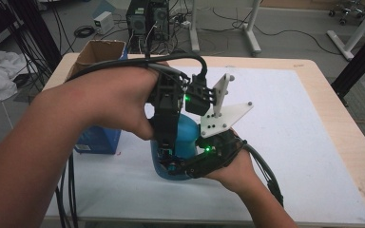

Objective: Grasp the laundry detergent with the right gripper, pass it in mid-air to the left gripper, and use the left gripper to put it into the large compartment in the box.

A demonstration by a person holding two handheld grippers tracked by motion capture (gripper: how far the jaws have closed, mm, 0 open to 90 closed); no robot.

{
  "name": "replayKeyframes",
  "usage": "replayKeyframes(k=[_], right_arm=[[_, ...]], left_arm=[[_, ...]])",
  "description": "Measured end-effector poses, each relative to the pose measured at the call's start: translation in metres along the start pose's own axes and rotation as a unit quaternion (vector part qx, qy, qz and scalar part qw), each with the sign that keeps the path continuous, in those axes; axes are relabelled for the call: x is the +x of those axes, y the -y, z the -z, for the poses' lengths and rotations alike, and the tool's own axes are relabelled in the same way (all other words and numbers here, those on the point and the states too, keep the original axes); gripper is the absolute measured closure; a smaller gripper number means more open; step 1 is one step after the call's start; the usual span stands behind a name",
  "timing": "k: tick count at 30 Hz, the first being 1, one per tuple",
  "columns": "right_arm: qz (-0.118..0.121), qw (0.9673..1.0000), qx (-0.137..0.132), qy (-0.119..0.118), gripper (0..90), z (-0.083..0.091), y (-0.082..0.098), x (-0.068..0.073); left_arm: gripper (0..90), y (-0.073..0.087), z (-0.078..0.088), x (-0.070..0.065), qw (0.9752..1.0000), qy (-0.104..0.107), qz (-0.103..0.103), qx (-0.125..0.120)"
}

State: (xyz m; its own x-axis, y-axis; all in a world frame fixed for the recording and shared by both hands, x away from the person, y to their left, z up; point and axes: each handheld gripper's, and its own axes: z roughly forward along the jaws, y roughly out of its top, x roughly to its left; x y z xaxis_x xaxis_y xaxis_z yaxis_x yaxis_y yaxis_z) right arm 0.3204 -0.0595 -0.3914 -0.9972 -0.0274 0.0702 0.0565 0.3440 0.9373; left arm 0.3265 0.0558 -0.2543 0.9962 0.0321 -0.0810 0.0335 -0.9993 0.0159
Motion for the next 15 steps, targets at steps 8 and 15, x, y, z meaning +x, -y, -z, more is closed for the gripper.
replayKeyframes(k=[8, 15], right_arm=[[0.009, 0.9999, 0.005, -0.004, 43.2, 0.0014, -0.0003, -0.0002], [0.007, 0.9999, 0.014, 0.004, 27.8, 0.007, -0.0017, 0.003]], left_arm=[[39.5, -0.0027, 0.0, -0.0007, 1.0, 0.002, -0.005, 0.0], [39.5, -0.0019, 0.0022, -0.0014, 1.0, -0.002, -0.003, -0.003]])
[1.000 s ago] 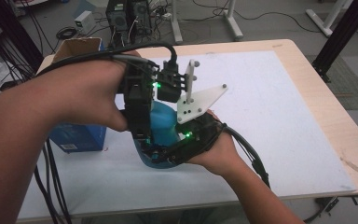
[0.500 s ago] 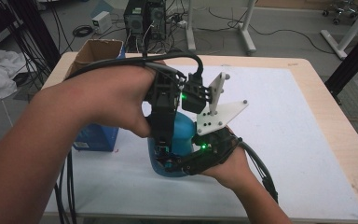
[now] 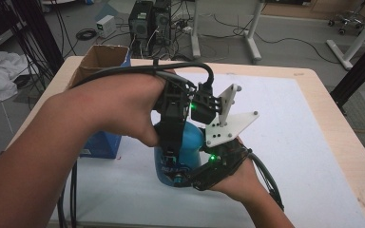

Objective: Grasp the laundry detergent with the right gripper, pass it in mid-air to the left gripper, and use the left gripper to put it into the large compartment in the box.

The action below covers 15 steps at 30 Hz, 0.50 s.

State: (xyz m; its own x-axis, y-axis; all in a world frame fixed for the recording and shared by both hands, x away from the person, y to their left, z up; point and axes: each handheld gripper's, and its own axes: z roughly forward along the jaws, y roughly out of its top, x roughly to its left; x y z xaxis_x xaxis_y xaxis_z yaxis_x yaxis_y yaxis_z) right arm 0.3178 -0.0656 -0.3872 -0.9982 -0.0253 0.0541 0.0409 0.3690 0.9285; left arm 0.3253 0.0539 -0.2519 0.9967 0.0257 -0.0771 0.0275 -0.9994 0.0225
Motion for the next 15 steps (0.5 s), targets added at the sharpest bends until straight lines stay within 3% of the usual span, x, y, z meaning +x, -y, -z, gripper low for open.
replayKeyframes(k=[2, 6, 7, 9, 15], right_arm=[[-0.001, 1.0, 0.006, 0.007, 22.8, 0.003, 0.001, 0.0], [-0.006, 0.9999, 0.009, 0.002, 21.7, 0.013, 0.003, 0.001], [-0.006, 0.9997, 0.02, 0.009, 13.5, 0.018, 0.002, 0.002], [-0.007, 0.999, 0.039, 0.023, 13.1, 0.023, 0.002, 0.002], [-0.005, 0.9978, 0.05, 0.042, 13.0, 0.045, 0.0, 0.001]], left_arm=[[39.5, 0.002, 0.001, 0.0, 1.0, -0.001, 0.005, -0.001], [39.5, 0.005, 0.002, 0.001, 1.0, -0.001, 0.007, 0.002], [39.5, 0.006, 0.003, 0.001, 1.0, -0.005, 0.008, 0.003], [39.5, 0.008, 0.004, 0.001, 0.9999, -0.009, 0.012, 0.004], [39.4, 0.013, 0.011, 0.002, 0.9996, -0.011, 0.025, 0.007]])
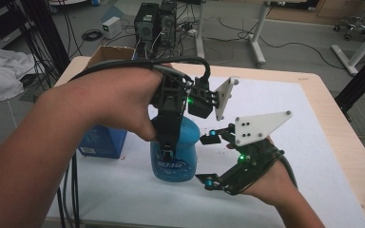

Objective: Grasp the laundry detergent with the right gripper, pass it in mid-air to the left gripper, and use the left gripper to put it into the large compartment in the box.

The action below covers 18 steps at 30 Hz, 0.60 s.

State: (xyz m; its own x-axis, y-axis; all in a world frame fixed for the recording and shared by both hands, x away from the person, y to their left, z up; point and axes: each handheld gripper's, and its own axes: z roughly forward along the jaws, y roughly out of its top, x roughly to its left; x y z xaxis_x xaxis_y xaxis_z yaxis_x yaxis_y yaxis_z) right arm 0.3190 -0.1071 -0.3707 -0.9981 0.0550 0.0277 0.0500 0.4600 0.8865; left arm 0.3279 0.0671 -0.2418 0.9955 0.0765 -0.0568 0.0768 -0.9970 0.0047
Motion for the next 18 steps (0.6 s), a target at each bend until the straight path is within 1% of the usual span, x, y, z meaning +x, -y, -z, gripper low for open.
replayKeyframes(k=[1, 2, 3, 4, 6, 9, 10, 11, 12, 13, 14, 15, 16, 17, 18], right_arm=[[0.0, 1.0, 0.0, 0.0, 13.0, 0.0, 0.0, 0.0], [-0.002, 0.9999, 0.01, 0.005, 7.4, 0.006, -0.001, -0.002], [-0.009, 0.9997, 0.017, 0.012, 1.1, 0.008, -0.002, -0.004], [-0.01, 0.9993, 0.028, 0.024, 1.2, 0.011, -0.004, -0.005], [-0.011, 0.9991, 0.032, 0.025, 1.2, 0.014, -0.005, -0.006], [-0.01, 0.9985, 0.046, 0.027, 0.8, 0.021, -0.008, -0.009], [-0.006, 0.9976, 0.061, 0.031, 0.6, 0.023, -0.011, -0.01], [-0.006, 0.9976, 0.061, 0.031, 0.6, 0.023, -0.011, -0.01], [-0.005, 0.9972, 0.068, 0.03, 0.6, 0.024, -0.012, -0.011], [-0.002, 0.9961, 0.081, 0.035, 0.6, 0.024, -0.014, -0.011], [0.003, 0.9951, 0.092, 0.036, 0.5, 0.026, -0.015, -0.011], [0.003, 0.9951, 0.092, 0.036, 0.5, 0.026, -0.015, -0.011], [0.005, 0.9943, 0.1, 0.037, 0.5, 0.027, -0.017, -0.012], [0.005, 0.9943, 0.1, 0.037, 0.5, 0.027, -0.017, -0.012], [0.008, 0.9929, 0.112, 0.037, 0.5, 0.029, -0.019, -0.013]], left_arm=[[39.4, 0.0, 0.0, 0.0, 1.0, 0.0, 0.0, 0.0], [39.4, 0.001, 0.002, 0.0, 1.0, 0.001, 0.005, 0.0], [39.4, 0.001, 0.002, 0.0, 1.0, 0.001, 0.005, 0.0], [39.4, 0.003, 0.005, 0.0, 1.0, -0.001, 0.008, 0.0], [39.4, 0.003, 0.007, 0.0, 1.0, -0.002, 0.007, 0.001], [39.3, 0.005, 0.011, 0.001, 0.9999, -0.004, 0.013, 0.001], [39.3, 0.007, 0.014, 0.001, 0.9998, -0.003, 0.018, 0.0], [39.3, 0.007, 0.014, 0.001, 0.9998, -0.003, 0.018, 0.0], [39.3, 0.009, 0.017, 0.001, 0.9998, -0.003, 0.021, 0.002], [39.3, 0.01, 0.019, 0.001, 0.9996, -0.003, 0.026, 0.0], [39.3, 0.012, 0.025, 0.002, 0.9994, -0.003, 0.036, -0.001], [39.3, 0.012, 0.025, 0.002, 0.9994, -0.003, 0.036, -0.001], [39.2, 0.016, 0.034, 0.003, 0.999, -0.003, 0.046, -0.002], [39.2, 0.016, 0.034, 0.003, 0.999, -0.003, 0.046, -0.002], [39.2, 0.021, 0.044, 0.005, 0.9981, -0.003, 0.061, -0.007]])
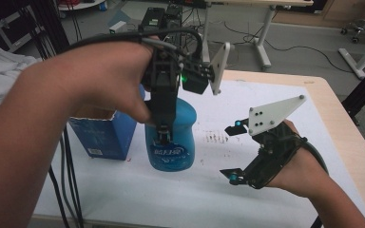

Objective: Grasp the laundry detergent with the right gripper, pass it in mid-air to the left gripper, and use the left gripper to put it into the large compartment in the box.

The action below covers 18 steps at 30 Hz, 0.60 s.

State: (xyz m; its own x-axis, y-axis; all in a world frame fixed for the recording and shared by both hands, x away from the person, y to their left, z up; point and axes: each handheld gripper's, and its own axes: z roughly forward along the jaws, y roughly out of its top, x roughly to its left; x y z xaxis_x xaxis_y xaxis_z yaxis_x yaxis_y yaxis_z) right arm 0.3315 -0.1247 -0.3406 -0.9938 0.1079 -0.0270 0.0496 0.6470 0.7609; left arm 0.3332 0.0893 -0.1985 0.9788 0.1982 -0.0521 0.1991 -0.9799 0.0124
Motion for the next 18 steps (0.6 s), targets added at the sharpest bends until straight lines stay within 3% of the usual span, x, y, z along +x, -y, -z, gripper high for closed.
replayKeyframes(k=[3, 4, 5, 6, 7, 8, 9, 11, 13, 14, 15, 16, 17, 18], right_arm=[[0.002, 1.0, 0.008, 0.001, 0.5, 0.002, -0.001, -0.001], [0.002, 0.9999, 0.015, 0.0, 0.5, 0.003, -0.003, -0.002], [0.002, 0.9999, 0.015, 0.0, 0.5, 0.003, -0.003, -0.002], [0.005, 0.9996, 0.027, 0.001, 0.5, 0.005, -0.004, -0.003], [0.005, 0.9996, 0.027, 0.001, 0.5, 0.005, -0.004, -0.003], [0.006, 0.9995, 0.032, 0.003, 0.6, 0.006, -0.005, -0.004], [0.006, 0.9995, 0.032, 0.003, 0.6, 0.006, -0.005, -0.004], [0.007, 0.9992, 0.039, 0.002, 0.6, 0.007, -0.006, -0.005], [0.008, 0.9991, 0.042, 0.003, 0.6, 0.007, -0.007, -0.006], [0.009, 0.999, 0.043, 0.003, 0.6, 0.007, -0.007, -0.006], [0.009, 0.999, 0.043, 0.003, 0.6, 0.007, -0.007, -0.006], [0.008, 0.999, 0.044, 0.002, 0.6, 0.007, -0.007, -0.006], [0.008, 0.999, 0.044, 0.002, 0.6, 0.007, -0.007, -0.006], [0.011, 0.9989, 0.045, 0.003, 0.6, 0.006, -0.007, -0.006]], left_arm=[[39.1, 0.005, 0.011, 0.003, 0.9999, 0.0, 0.015, -0.002], [39.1, 0.011, 0.021, 0.006, 0.9996, -0.002, 0.03, -0.004], [39.1, 0.011, 0.021, 0.006, 0.9996, -0.002, 0.03, -0.004], [39.1, 0.017, 0.031, 0.01, 0.9987, -0.002, 0.051, -0.005], [39.1, 0.017, 0.031, 0.01, 0.9987, -0.002, 0.051, -0.005], [39.0, 0.023, 0.04, 0.014, 0.9972, 0.002, 0.074, -0.006], [39.1, 0.023, 0.04, 0.014, 0.9972, 0.002, 0.074, -0.006], [39.0, 0.032, 0.051, 0.019, 0.9944, 0.011, 0.104, -0.015], [39.0, 0.039, 0.058, 0.024, 0.9911, 0.016, 0.131, -0.019], [39.0, 0.047, 0.066, 0.03, 0.9866, 0.018, 0.161, -0.022], [39.0, 0.047, 0.066, 0.03, 0.9866, 0.018, 0.161, -0.022], [39.0, 0.054, 0.073, 0.035, 0.9811, 0.015, 0.191, -0.027], [39.0, 0.054, 0.073, 0.035, 0.9811, 0.015, 0.191, -0.027], [39.0, 0.061, 0.08, 0.04, 0.9744, 0.01, 0.222, -0.03]])
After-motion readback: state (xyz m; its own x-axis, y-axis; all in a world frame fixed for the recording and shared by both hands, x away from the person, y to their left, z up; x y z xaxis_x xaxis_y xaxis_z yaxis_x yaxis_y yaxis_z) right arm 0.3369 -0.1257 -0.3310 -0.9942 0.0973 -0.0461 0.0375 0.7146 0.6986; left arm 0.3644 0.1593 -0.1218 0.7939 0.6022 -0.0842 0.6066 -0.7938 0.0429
